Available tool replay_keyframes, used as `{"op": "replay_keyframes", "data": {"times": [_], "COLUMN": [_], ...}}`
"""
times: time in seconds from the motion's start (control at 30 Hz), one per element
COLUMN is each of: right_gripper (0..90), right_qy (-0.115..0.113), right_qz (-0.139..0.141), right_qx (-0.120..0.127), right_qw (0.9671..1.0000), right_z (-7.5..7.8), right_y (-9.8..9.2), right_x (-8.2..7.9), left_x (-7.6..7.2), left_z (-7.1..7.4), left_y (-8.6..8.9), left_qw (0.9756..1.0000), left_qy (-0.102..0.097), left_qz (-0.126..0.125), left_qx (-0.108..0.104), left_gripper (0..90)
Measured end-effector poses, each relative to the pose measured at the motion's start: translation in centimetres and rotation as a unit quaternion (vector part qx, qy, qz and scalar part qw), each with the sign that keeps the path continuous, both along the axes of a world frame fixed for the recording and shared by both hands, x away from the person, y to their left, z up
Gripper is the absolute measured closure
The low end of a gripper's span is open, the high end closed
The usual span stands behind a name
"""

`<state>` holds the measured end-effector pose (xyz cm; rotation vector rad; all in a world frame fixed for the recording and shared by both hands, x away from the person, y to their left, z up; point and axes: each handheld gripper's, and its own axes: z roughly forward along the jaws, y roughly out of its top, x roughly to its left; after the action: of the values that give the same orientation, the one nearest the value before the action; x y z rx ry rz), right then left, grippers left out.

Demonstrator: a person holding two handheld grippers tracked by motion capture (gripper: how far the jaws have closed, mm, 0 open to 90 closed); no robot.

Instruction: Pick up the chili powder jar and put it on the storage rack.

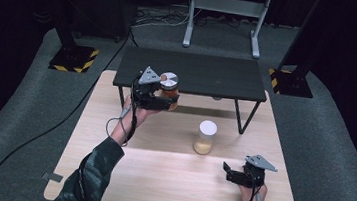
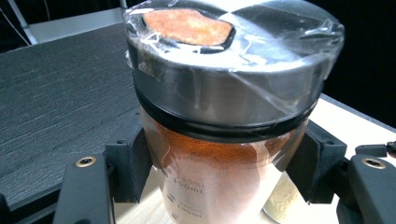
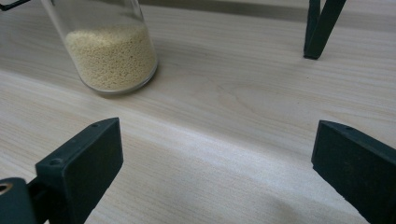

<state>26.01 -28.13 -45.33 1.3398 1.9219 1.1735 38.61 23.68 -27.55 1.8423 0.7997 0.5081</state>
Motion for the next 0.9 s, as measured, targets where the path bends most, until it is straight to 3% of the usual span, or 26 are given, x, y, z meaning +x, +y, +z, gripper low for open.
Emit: {"op": "replay_keyframes", "data": {"times": [0.9], "right_gripper": [0.8], "right_qy": [0.001], "right_qz": [0.0], "right_qx": [0.0], "right_qw": [1.0], "right_z": [0.0], "right_y": [0.0], "right_x": [0.0], "left_x": [0.8], "left_z": [1.4], "left_y": [-0.5], "left_qw": [0.9999], "left_qy": [-0.003], "left_qz": [-0.011], "left_qx": [-0.003], "left_gripper": [31.8]}}
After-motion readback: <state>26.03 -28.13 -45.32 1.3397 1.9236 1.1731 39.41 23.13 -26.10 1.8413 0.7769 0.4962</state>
